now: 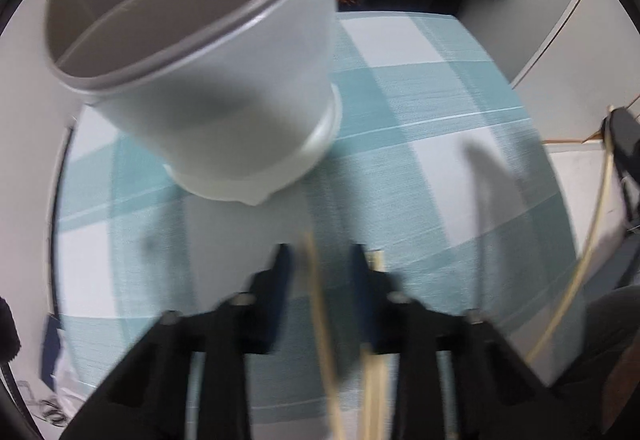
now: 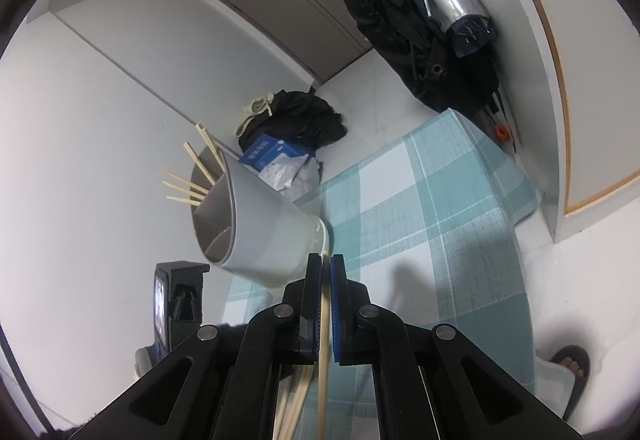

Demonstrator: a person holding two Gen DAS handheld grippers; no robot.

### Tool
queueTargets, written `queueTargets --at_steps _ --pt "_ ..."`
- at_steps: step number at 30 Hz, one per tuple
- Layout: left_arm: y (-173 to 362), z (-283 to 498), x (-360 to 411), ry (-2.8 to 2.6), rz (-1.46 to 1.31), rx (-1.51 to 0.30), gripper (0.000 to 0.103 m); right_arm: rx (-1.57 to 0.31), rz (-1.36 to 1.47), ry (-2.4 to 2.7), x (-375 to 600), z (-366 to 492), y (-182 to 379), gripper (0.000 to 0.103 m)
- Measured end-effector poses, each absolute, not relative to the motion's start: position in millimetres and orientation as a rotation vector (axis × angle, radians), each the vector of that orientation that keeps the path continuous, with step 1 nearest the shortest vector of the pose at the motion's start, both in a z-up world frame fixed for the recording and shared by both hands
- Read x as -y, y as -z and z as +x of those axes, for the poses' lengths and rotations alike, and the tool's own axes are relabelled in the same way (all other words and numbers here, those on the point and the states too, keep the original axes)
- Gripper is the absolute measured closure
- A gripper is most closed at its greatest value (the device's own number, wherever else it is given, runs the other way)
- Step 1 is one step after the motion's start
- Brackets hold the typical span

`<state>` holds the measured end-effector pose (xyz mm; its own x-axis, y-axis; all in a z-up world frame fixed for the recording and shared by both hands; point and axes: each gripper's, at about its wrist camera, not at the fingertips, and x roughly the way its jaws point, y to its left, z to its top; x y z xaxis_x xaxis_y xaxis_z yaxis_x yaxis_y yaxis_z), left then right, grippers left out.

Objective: Organize utensils
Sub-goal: 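Close the left tool on a chopstick while the right tool holds its chopstick, then lift both held chopsticks and carry them above the white utensil holder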

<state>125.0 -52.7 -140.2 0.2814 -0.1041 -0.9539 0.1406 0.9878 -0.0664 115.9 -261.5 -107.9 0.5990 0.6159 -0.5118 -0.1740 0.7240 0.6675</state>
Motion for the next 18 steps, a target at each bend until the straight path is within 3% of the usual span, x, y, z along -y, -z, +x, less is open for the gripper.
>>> queueTargets --at_steps 1,2,10,18 --pt "141 125 53 0.155 0.032 -1.278 0.089 -0.806 0.613 -0.492 262 116 108 0.1" --pt "141 125 54 0.158 0.028 -1.278 0.101 -0.805 0.615 -0.49 262 116 108 0.1" --pt "141 121 49 0.148 0.012 -1.242 0.102 -0.794 0.616 -0.488 263 114 105 0.1" --pt "79 89 37 0.179 -0.028 -1.079 0.102 -0.745 0.55 -0.459 261 101 95 0.1"
